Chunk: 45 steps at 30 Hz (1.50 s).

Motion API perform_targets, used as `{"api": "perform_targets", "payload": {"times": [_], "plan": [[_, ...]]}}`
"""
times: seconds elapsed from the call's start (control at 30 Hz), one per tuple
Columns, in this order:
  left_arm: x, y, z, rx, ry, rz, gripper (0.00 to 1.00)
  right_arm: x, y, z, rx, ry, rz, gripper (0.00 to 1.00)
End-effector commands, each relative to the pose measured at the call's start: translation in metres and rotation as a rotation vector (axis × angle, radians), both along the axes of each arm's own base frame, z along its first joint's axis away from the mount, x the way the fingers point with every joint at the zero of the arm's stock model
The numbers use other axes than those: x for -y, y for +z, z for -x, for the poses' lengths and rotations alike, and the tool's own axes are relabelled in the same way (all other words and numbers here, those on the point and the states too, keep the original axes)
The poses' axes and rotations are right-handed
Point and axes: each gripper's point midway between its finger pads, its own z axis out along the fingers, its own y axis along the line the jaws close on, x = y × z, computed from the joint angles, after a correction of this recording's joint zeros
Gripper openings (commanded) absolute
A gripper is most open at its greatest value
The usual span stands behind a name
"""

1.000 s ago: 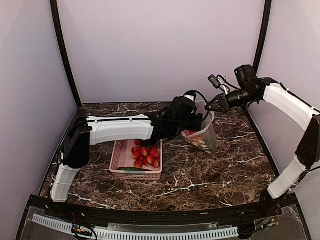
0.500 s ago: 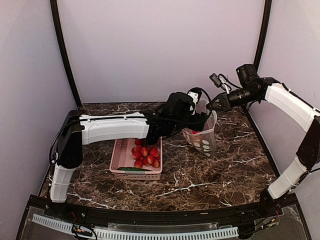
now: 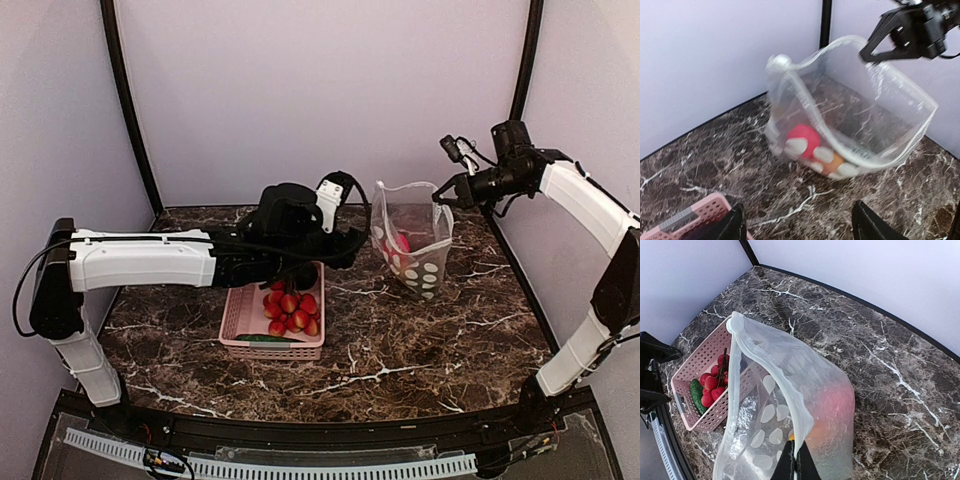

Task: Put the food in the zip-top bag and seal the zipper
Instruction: Place the fake fruit in the zipper food storage bag, then pick up the fake fruit from the bin.

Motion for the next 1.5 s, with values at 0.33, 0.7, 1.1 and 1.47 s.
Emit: {"api": "perform_targets", "payload": {"times": [0.33,0.7,1.1,1.47], "plan": [[-0.129,-0.119,-0.063,-0.533,0.285,-0.014,0.6,0.011,-0.029,0.01,0.13,-0.03,-0.009,0.0],[-0.128,-0.14,-0.086,-0.612,0.189,-0.087,0.63,0.017,-0.052,0.022,0.188,-0.029,0.007,0.0],[-0.102,-0.116,-0.085,-0.43,-0.169,-0.396,0.65,0.013,-0.051,0.027,0.191,0.0,-0.009,0.0],[-0.097,-0.146,-0.071,-0.426,-0.363,-0.55,0.62,0.013,-0.051,0.028,0.189,0.001,-0.009,0.0]]}}
